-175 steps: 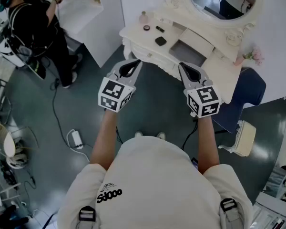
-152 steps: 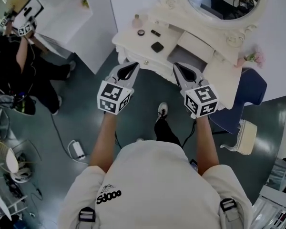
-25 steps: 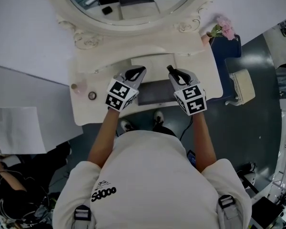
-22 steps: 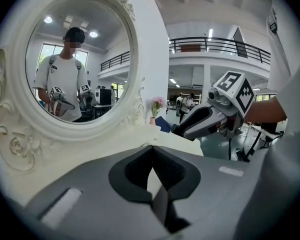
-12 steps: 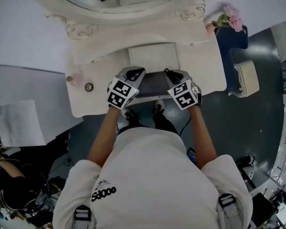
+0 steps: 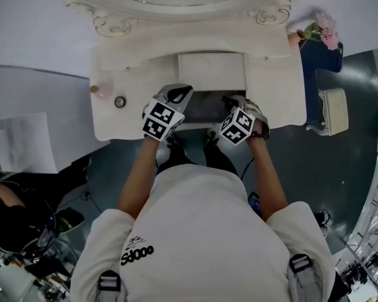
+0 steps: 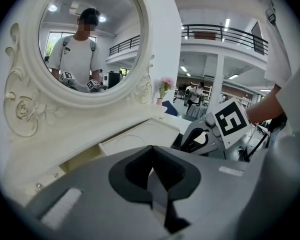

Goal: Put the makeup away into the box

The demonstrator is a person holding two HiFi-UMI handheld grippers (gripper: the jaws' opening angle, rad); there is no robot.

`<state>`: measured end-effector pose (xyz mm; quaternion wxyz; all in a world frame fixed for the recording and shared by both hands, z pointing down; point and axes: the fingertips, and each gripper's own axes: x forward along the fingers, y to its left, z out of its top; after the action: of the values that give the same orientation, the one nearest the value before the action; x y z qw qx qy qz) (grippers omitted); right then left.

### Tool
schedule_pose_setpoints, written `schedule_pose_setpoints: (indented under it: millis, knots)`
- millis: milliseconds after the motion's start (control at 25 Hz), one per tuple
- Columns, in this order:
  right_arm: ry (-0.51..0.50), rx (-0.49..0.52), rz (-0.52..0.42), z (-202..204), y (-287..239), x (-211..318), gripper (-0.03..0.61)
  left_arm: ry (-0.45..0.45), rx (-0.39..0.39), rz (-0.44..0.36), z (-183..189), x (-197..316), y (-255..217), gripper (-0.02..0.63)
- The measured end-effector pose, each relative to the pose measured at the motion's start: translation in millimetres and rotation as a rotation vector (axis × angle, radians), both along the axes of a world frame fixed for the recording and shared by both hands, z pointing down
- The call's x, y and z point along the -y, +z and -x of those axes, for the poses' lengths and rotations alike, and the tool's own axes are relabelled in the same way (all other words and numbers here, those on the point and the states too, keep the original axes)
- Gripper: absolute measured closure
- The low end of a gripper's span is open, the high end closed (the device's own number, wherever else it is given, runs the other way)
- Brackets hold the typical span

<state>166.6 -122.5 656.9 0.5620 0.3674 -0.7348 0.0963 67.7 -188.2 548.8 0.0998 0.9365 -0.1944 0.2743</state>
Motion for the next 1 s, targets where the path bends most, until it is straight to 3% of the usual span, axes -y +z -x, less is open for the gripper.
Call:
schedule_pose_setpoints:
  millis: [480, 560, 760, 1000]
  knots:
    - [-0.095, -0.058, 0.1, 3.6, 30.5, -6.9, 0.48, -0.112, -0.01, 0.006, 28.0, 1.2, 2.1, 0.594]
    - [-0.097, -0.05, 0.105, 4.4, 29.7, -7.0, 0.444, -0.13, -0.015, 0.003, 34.8, 1.6, 0.1, 0.594]
    - [-0.079, 0.006, 0.067, 13.1, 7.4, 2.1, 0.413, -0.183, -0.035, -0.013, 59.1, 3.3, -9.3, 0.594]
    - [-0.034, 0.185, -0.037, 49.2, -47.2, 32.2, 0.408, -0.288, -0.082, -0.047, 104.5, 8.6, -27.7, 0.594]
